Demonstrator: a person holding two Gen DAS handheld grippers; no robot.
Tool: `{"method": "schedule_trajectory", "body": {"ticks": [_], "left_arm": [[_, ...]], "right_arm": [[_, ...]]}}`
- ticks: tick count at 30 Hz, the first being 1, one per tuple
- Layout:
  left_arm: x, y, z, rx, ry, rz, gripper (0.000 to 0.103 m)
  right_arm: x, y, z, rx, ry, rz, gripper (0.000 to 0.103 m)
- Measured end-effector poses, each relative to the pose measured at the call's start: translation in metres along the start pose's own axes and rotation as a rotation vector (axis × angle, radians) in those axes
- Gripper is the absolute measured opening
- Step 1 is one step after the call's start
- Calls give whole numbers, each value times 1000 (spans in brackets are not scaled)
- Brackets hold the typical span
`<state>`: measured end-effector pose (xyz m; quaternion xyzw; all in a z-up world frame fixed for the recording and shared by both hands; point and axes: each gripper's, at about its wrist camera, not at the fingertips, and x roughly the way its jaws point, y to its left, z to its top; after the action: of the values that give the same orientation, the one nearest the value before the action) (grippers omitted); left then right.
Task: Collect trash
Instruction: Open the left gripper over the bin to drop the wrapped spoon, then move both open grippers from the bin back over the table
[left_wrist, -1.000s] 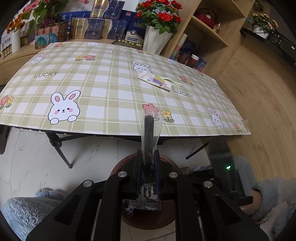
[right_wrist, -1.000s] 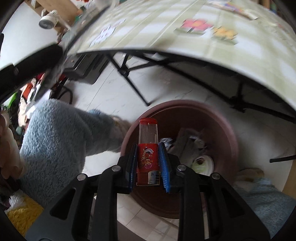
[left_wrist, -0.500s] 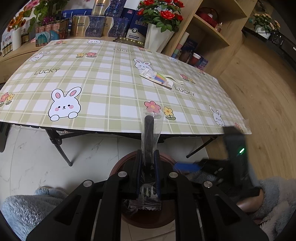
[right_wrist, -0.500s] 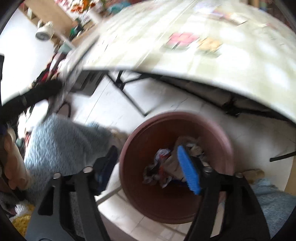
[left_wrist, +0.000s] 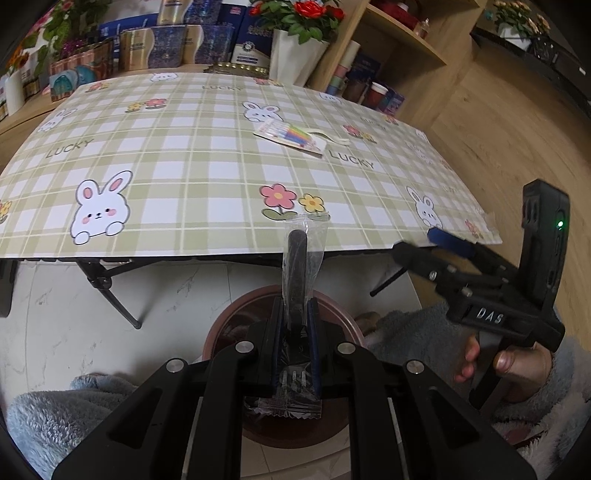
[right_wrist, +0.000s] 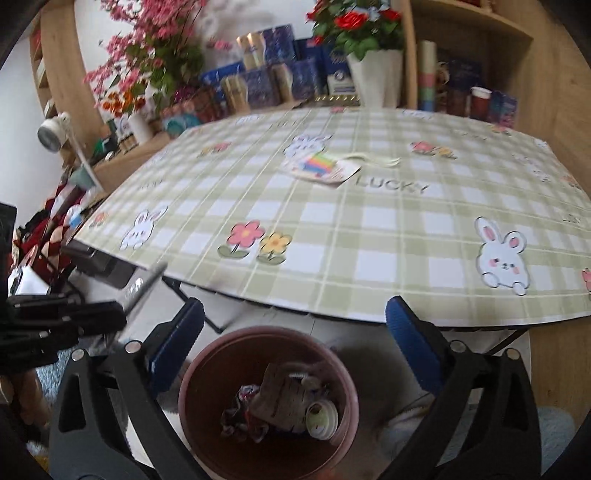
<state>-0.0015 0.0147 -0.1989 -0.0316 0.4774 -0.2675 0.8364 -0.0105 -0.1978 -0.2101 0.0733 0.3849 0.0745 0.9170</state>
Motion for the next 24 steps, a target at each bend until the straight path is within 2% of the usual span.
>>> {"method": "schedule_trajectory", "body": {"ticks": [7,13,14,15,16,18,24], "left_arm": [[15,-14,0,39,49,-4,13],[22,-25,7,73,61,-16,13],[22,-27,9,77,58,-22,17],[21,-28,12,81,52,-32,31],[19,-29,13,81,44,-38,51],[13,-30,17,78,6,-42,66],[-4,-25,26,79,-78,33,88]], "right_arm": [[-14,-13,0,12,-80,-47,97],[-20,-22,-1,18,-99,-53,97],[-20,-24,-1,21,-95,-49,97],[-20,-26,-1,25,-90,-49,97],[-20,-26,-2,29,-89,-51,97],[-20,-29,-2,41,-90,-57,97],[-18,-31,-3,72,-85,-37,97]]}}
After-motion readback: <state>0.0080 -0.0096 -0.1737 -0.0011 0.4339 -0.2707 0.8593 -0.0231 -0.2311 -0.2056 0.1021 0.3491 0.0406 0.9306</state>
